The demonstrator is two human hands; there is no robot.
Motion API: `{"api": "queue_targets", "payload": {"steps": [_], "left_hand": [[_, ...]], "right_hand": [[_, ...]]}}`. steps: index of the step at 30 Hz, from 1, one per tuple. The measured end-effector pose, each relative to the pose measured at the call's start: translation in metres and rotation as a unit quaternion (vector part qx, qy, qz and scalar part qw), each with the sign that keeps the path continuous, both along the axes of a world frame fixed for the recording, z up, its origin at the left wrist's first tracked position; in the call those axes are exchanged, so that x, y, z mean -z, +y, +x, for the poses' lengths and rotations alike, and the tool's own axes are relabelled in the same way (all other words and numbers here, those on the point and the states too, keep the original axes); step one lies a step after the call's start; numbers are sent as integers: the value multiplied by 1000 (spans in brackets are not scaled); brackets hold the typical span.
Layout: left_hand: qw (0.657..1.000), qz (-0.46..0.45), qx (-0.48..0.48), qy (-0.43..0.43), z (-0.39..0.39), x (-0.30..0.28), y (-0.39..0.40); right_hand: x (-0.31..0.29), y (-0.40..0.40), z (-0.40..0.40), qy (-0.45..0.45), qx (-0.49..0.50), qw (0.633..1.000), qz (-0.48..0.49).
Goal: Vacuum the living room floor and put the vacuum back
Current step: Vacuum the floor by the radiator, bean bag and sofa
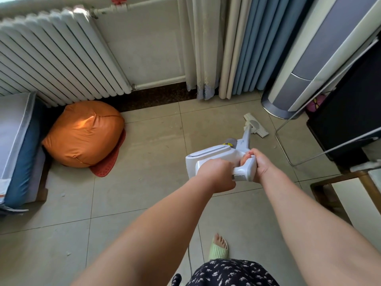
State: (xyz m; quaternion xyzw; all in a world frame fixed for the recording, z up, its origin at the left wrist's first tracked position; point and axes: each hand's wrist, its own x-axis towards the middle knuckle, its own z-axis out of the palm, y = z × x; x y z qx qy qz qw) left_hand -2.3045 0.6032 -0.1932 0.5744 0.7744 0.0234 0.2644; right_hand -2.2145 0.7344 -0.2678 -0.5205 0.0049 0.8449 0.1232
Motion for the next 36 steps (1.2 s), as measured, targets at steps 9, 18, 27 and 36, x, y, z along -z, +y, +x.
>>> {"api": "queue_targets", "payload": {"steps": [9, 18, 27, 36], "left_hand": [[998, -16, 39, 54, -18, -25, -54], [997, -27, 31, 65, -22, -41, -146], [997, -29, -1, 76, -22, -52, -204], [993, 41, -31, 109, -42, -61, -241]], "right_hand": [[-6, -59, -12, 52, 12, 997, -53], [-19, -148, -19, 48, -28, 998, -37], [-29, -199, -26, 37, -64, 997, 14], [-42, -222, -61, 45, -79, 994, 60]]}}
